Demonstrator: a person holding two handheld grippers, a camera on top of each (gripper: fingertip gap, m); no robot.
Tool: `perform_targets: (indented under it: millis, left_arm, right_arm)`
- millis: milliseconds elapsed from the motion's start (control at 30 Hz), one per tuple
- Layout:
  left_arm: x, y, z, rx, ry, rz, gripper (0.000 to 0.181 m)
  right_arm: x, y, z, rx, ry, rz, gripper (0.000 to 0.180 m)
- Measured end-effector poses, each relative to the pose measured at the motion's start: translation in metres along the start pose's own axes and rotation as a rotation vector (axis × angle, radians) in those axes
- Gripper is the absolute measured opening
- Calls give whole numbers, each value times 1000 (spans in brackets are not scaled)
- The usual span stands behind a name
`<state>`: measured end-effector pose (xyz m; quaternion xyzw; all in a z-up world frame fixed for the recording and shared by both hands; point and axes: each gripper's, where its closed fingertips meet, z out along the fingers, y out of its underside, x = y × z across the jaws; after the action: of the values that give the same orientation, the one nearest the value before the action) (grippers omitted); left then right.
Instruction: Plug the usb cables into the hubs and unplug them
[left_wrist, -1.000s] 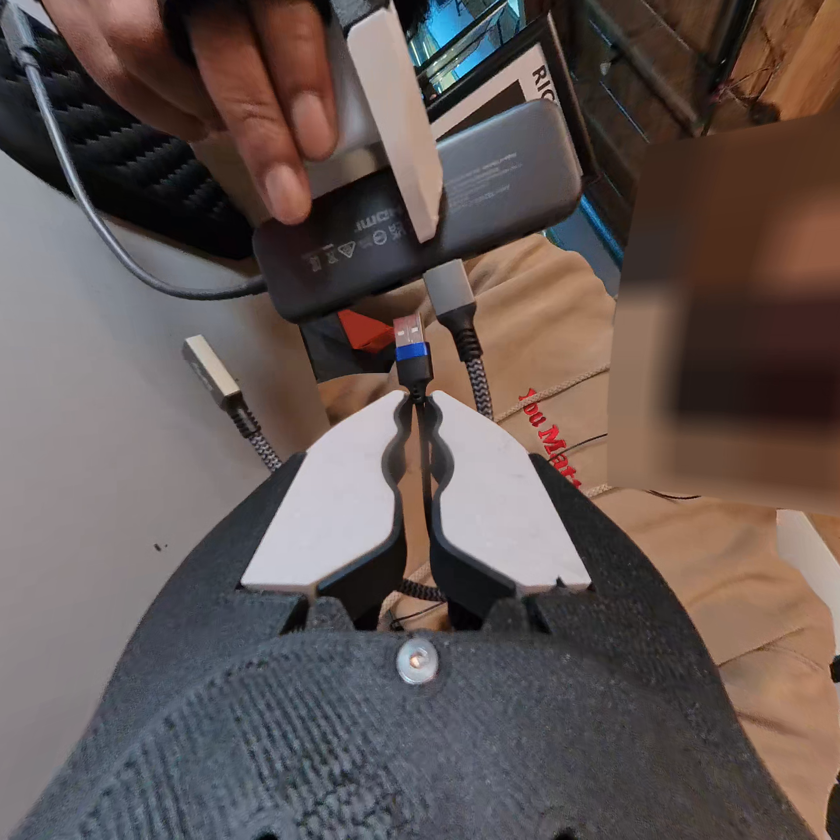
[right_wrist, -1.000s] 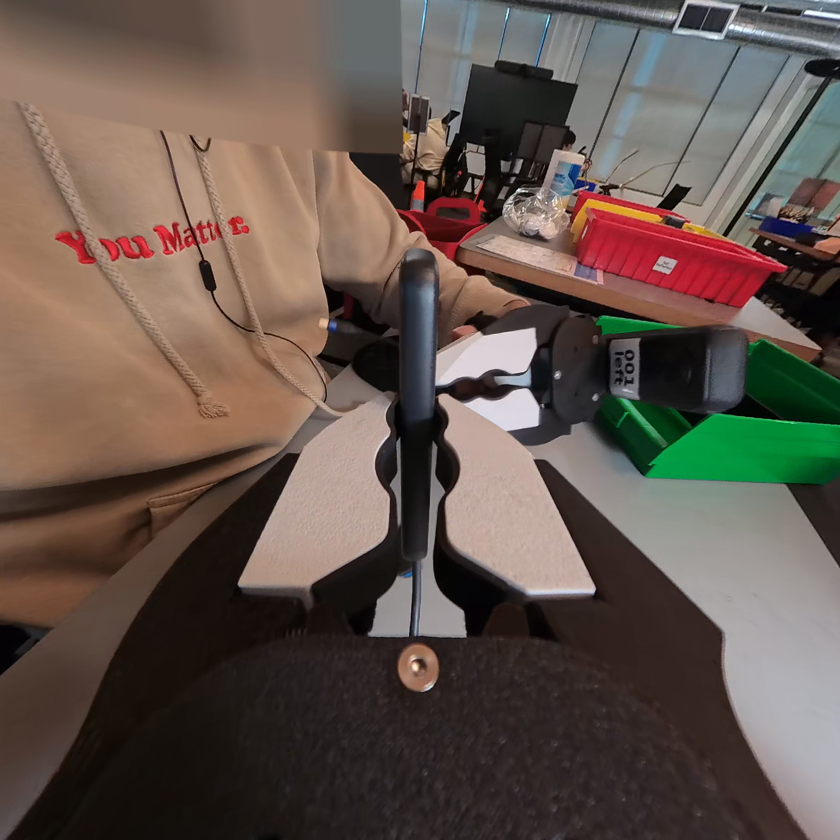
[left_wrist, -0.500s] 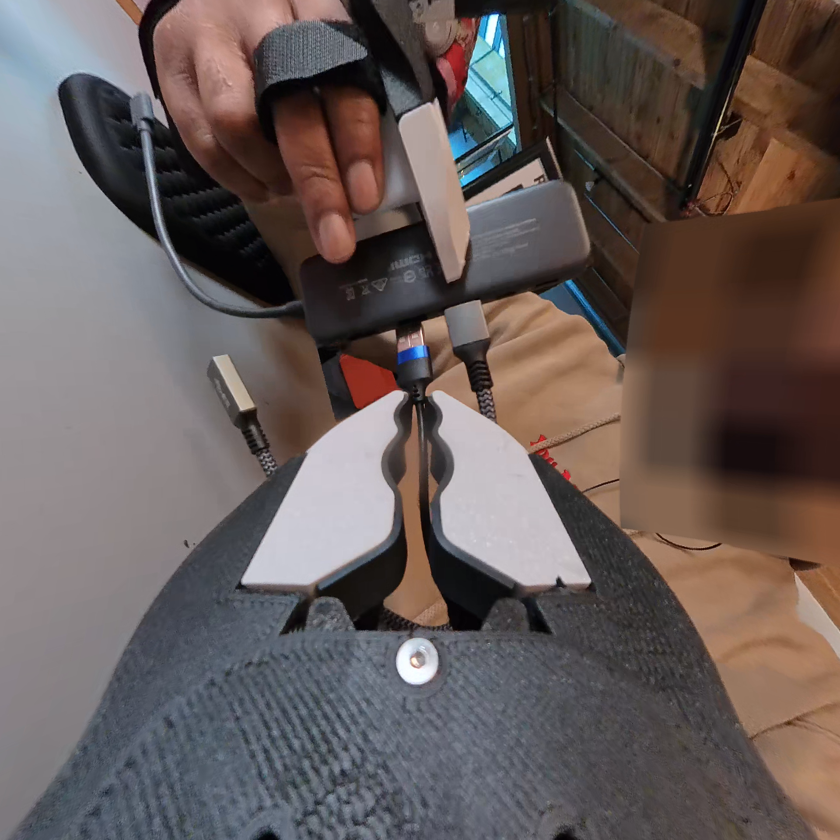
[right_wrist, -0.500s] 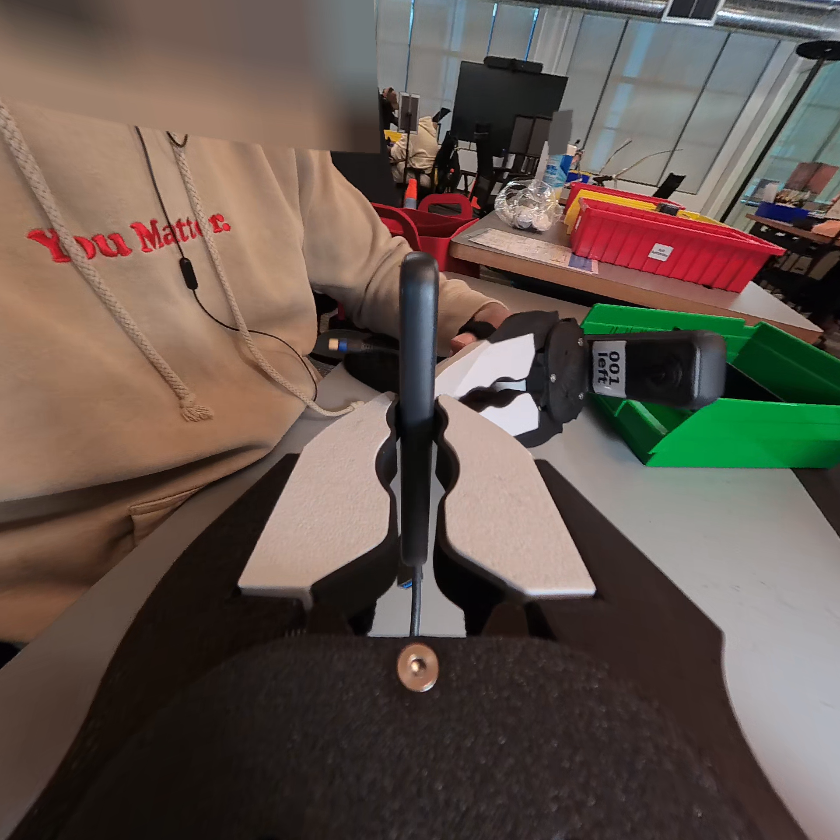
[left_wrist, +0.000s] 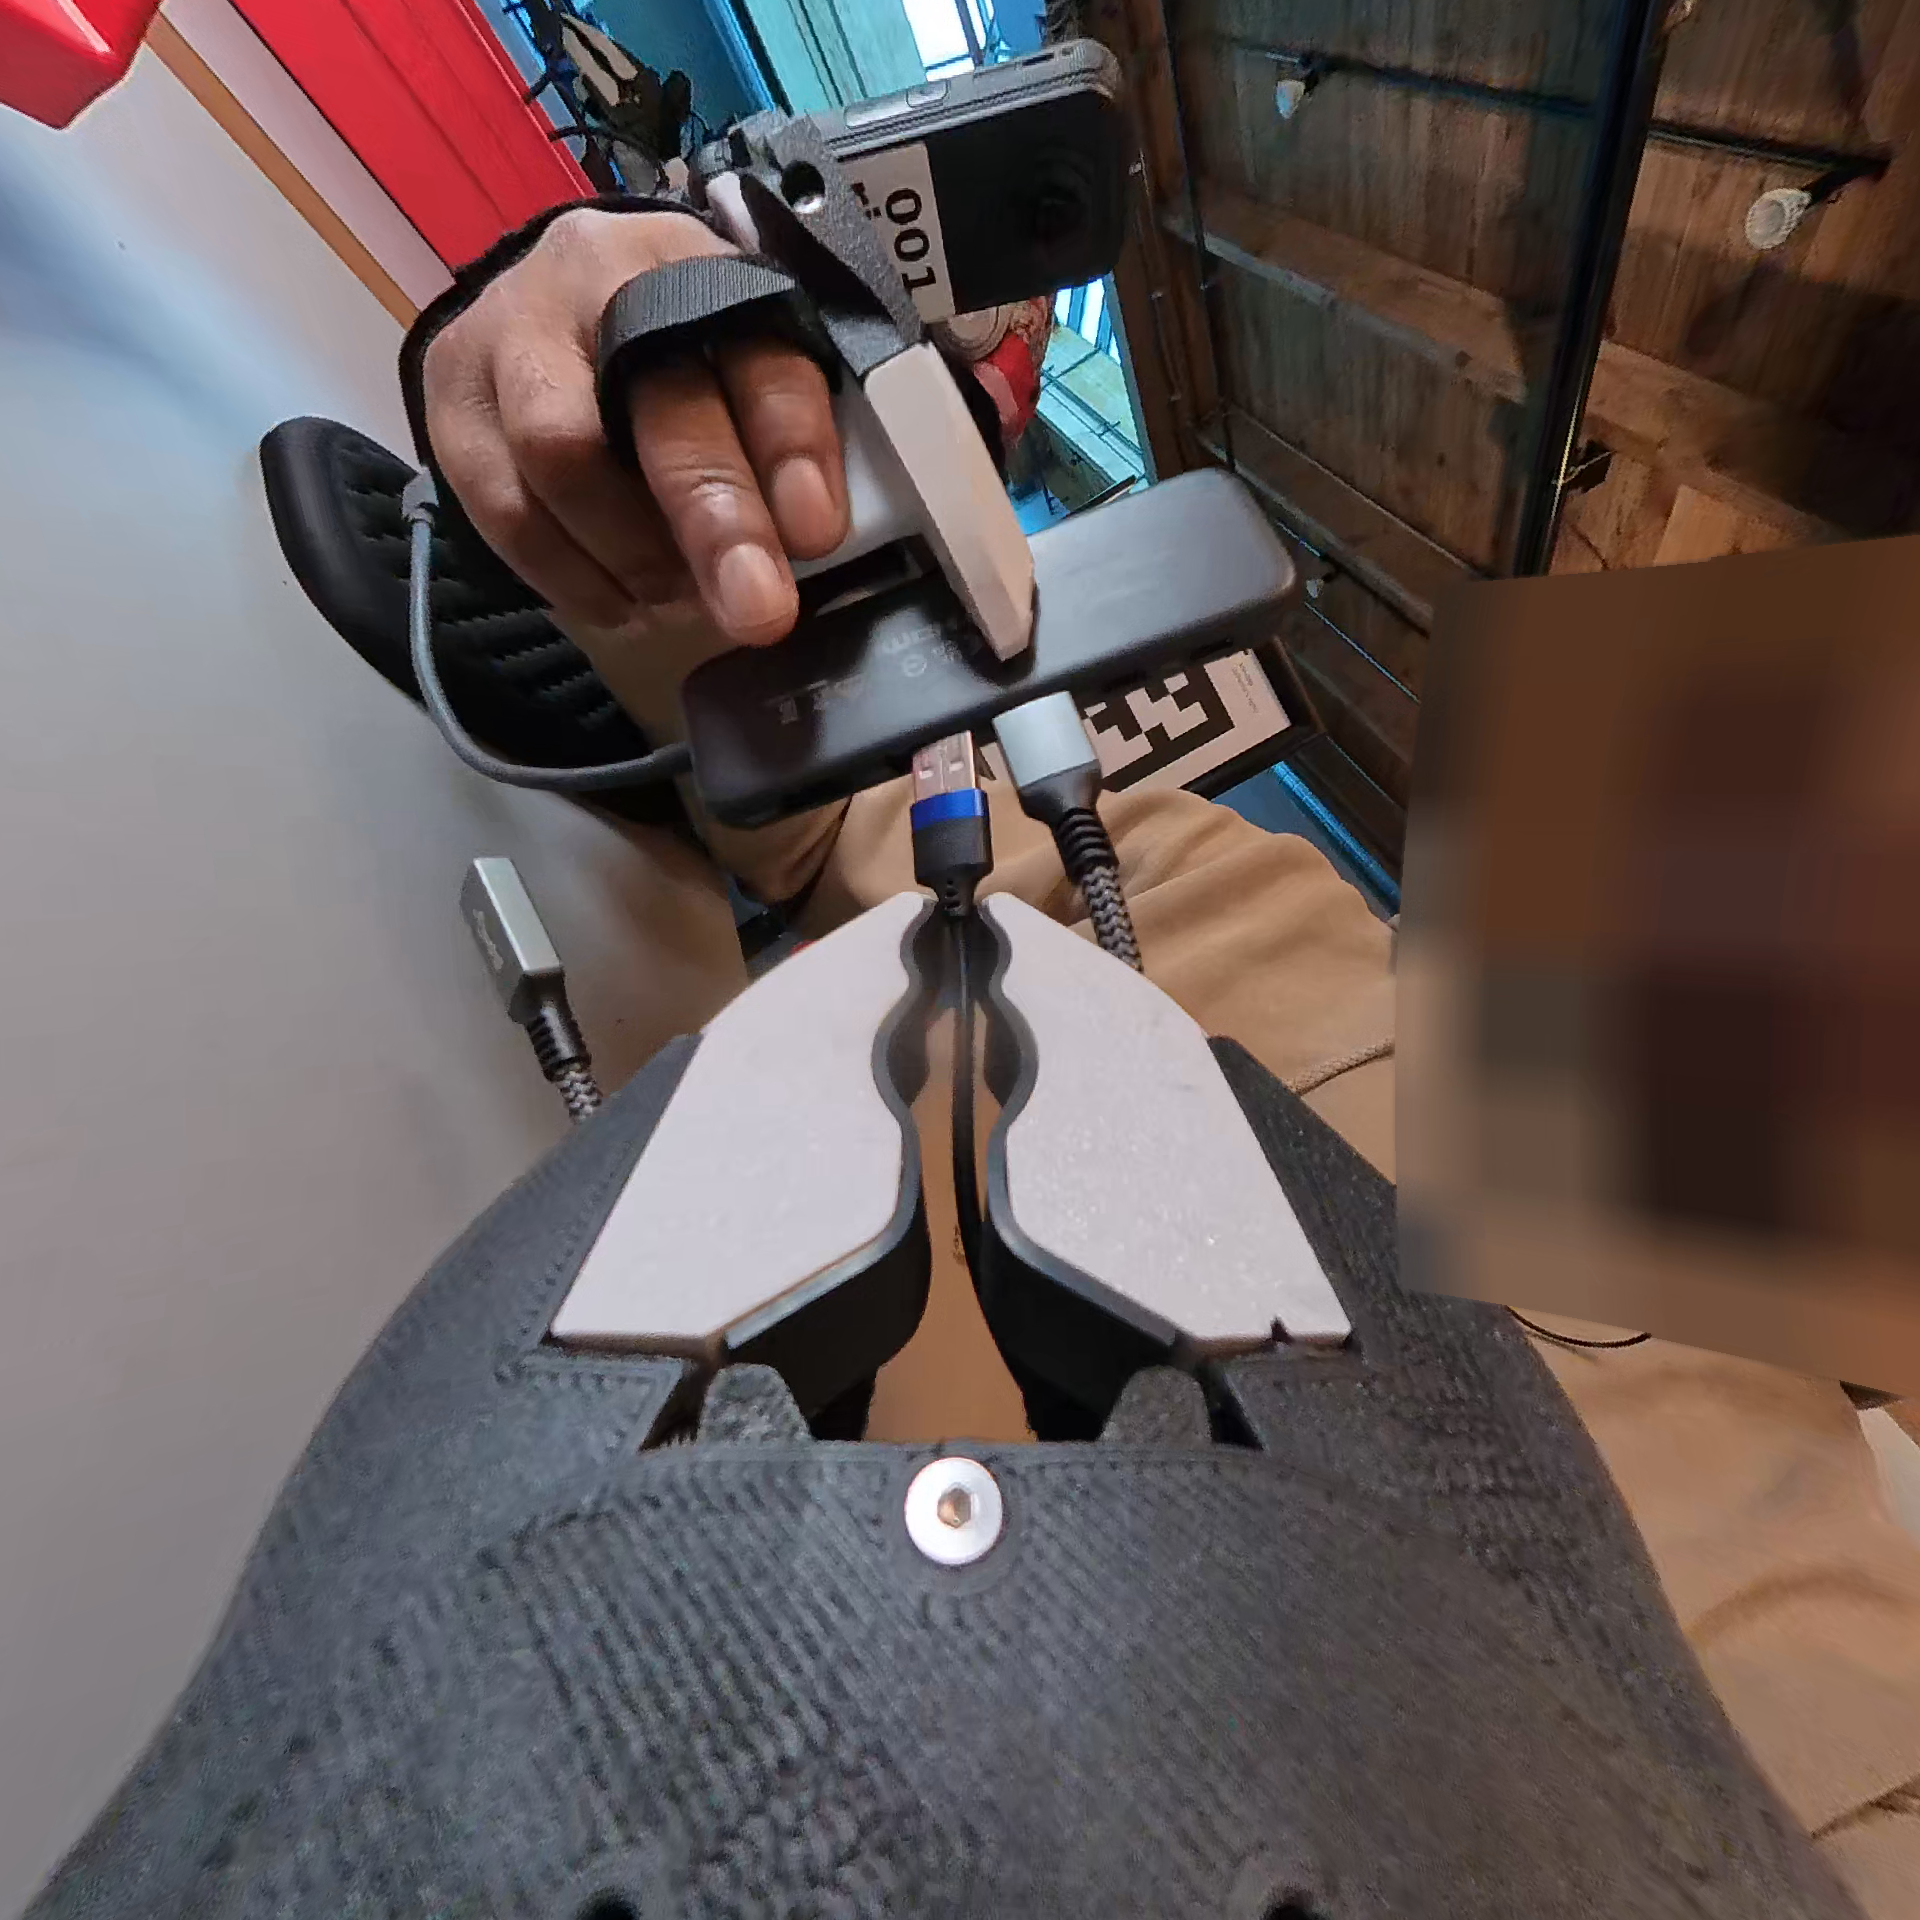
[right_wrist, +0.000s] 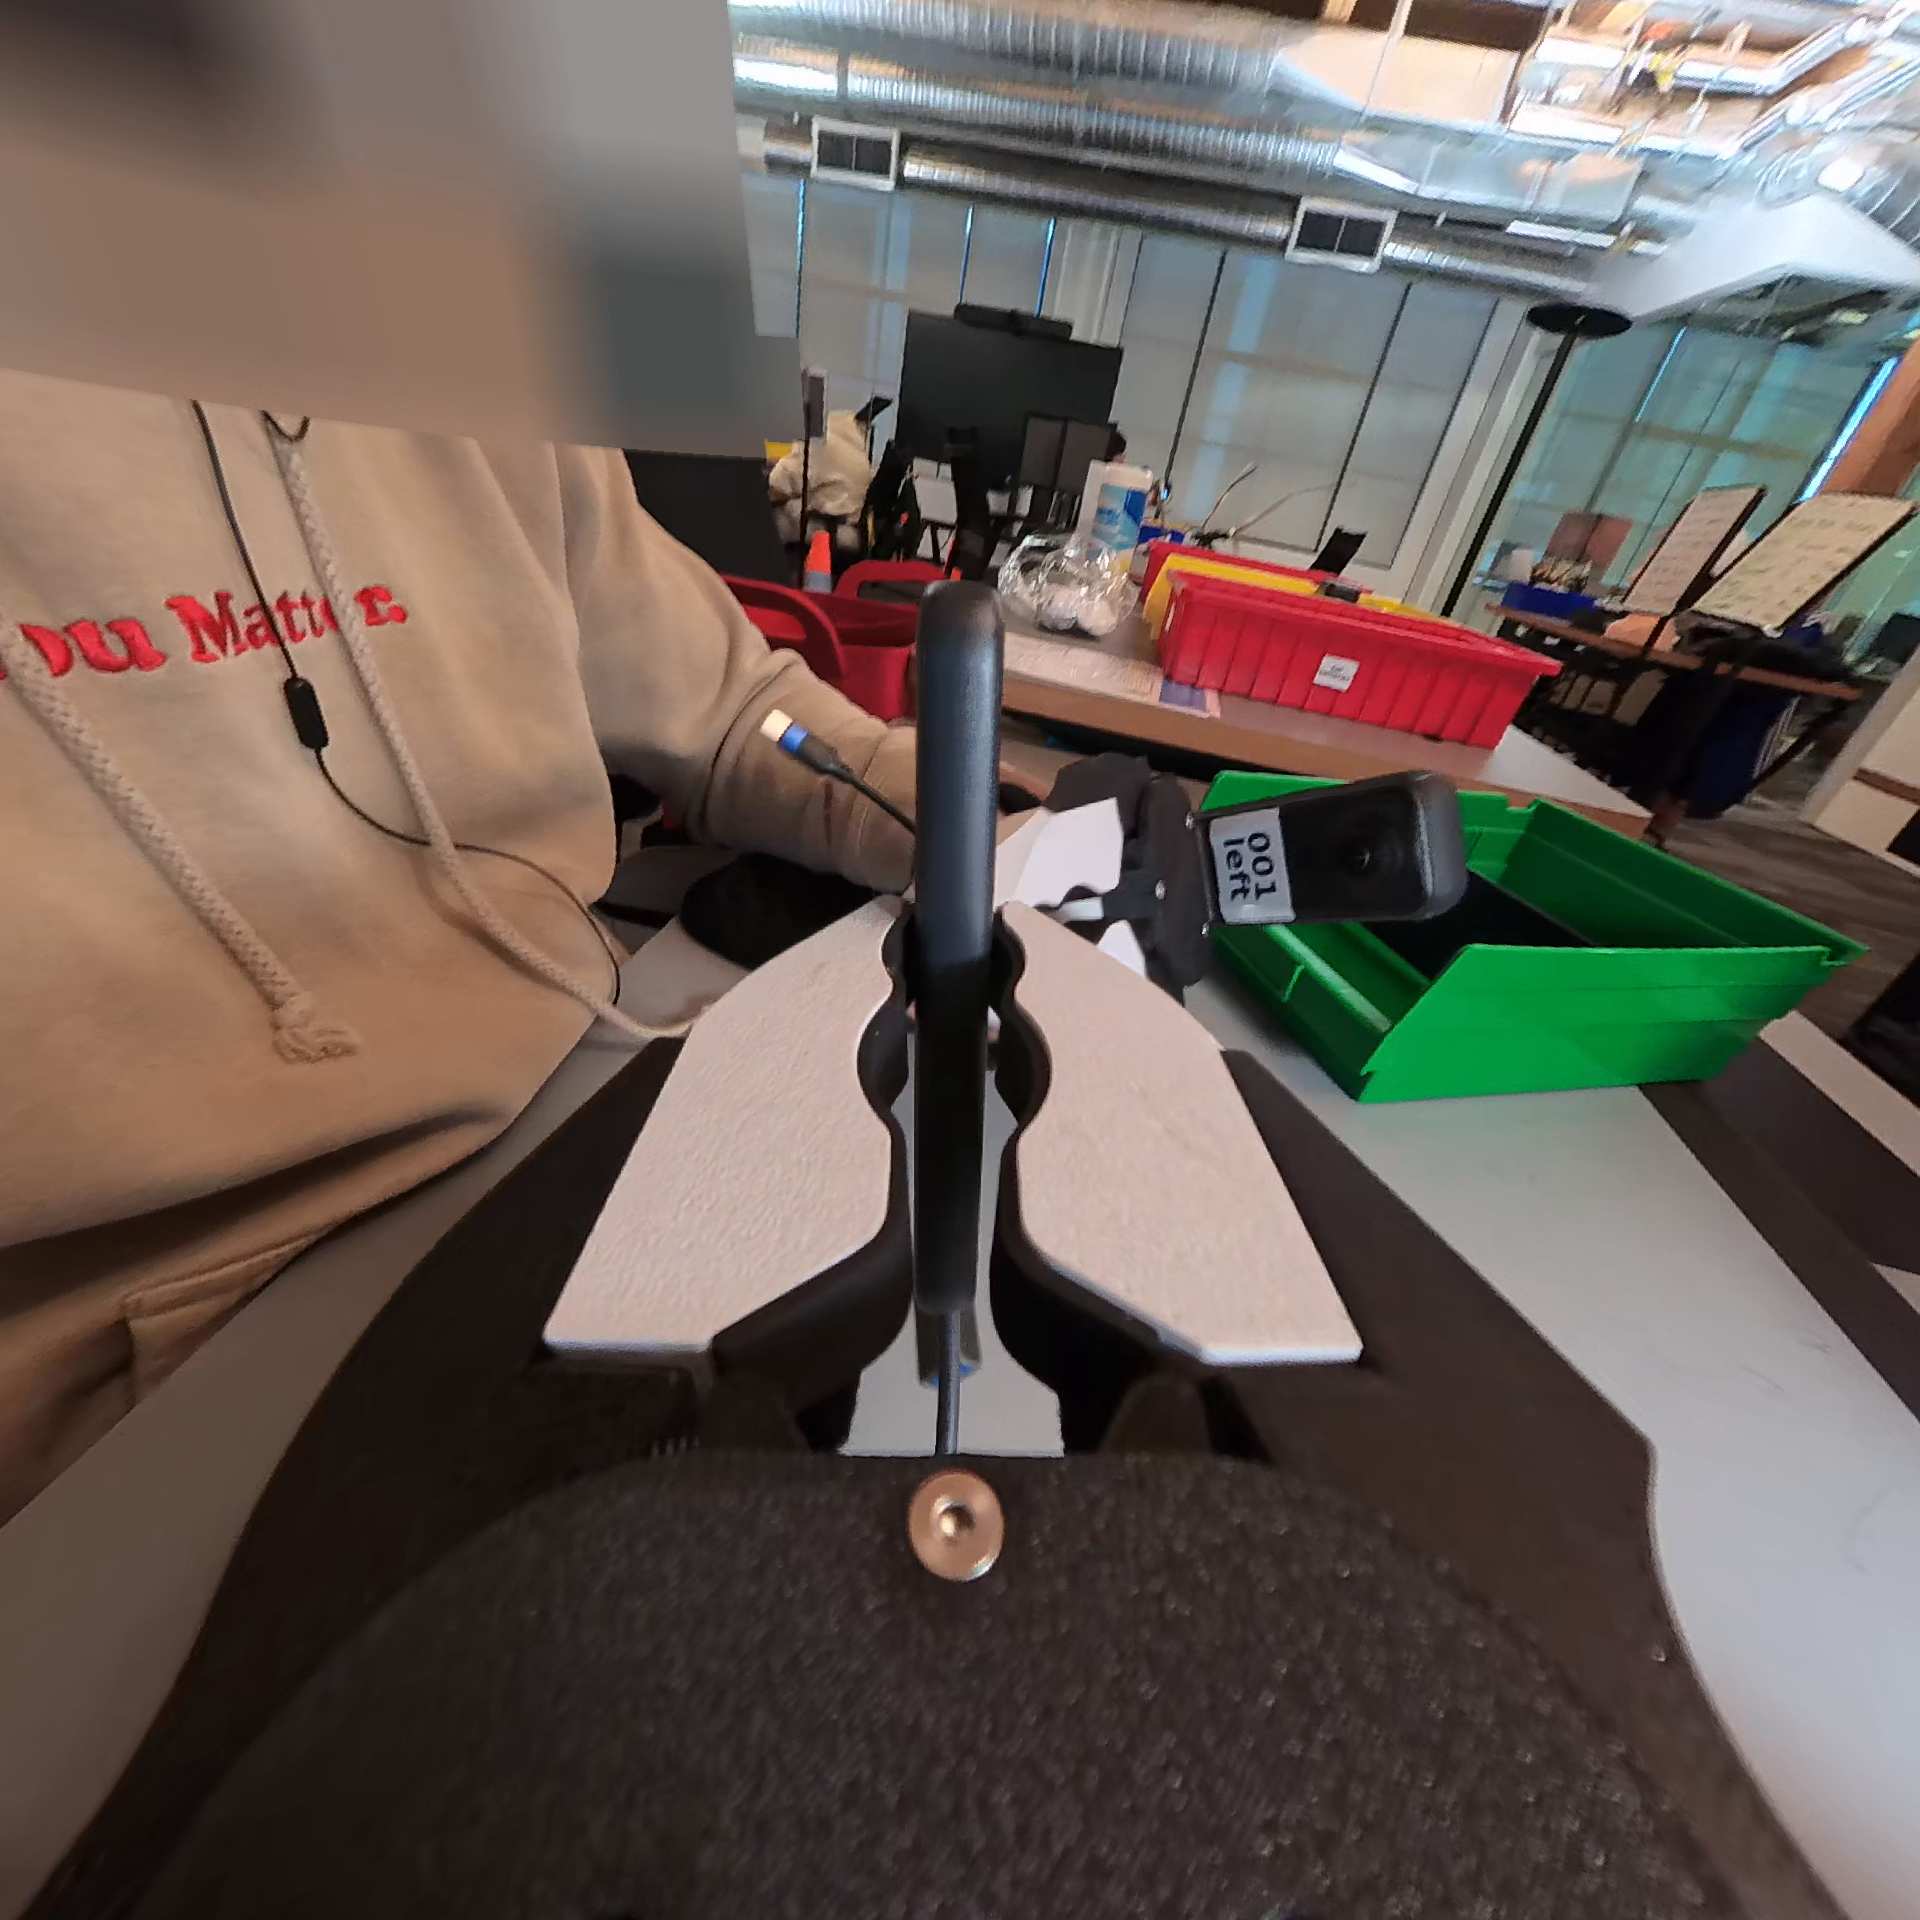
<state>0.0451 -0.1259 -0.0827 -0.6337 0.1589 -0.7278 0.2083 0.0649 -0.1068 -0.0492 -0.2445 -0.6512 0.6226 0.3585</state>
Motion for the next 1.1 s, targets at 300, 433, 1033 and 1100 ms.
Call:
perform_targets:
  millis: [300,433,1033,1100]
  left_arm:
    - [-5,7,0,-35,-54,-20,5]
    - [-7,1,-1,9,-52,-6,5]
    - [14,-16,-10,112,6,112,5]
    - [14,-16,-11,108,16,107,5]
  right_arm:
    - [-5,7,6,-8,-47,36,12]
    - [-3,4,7,27,-32,37,12]
    - [11,20,3,-203,83,5,15]
    - [7,20,5,-194,47,18,12]
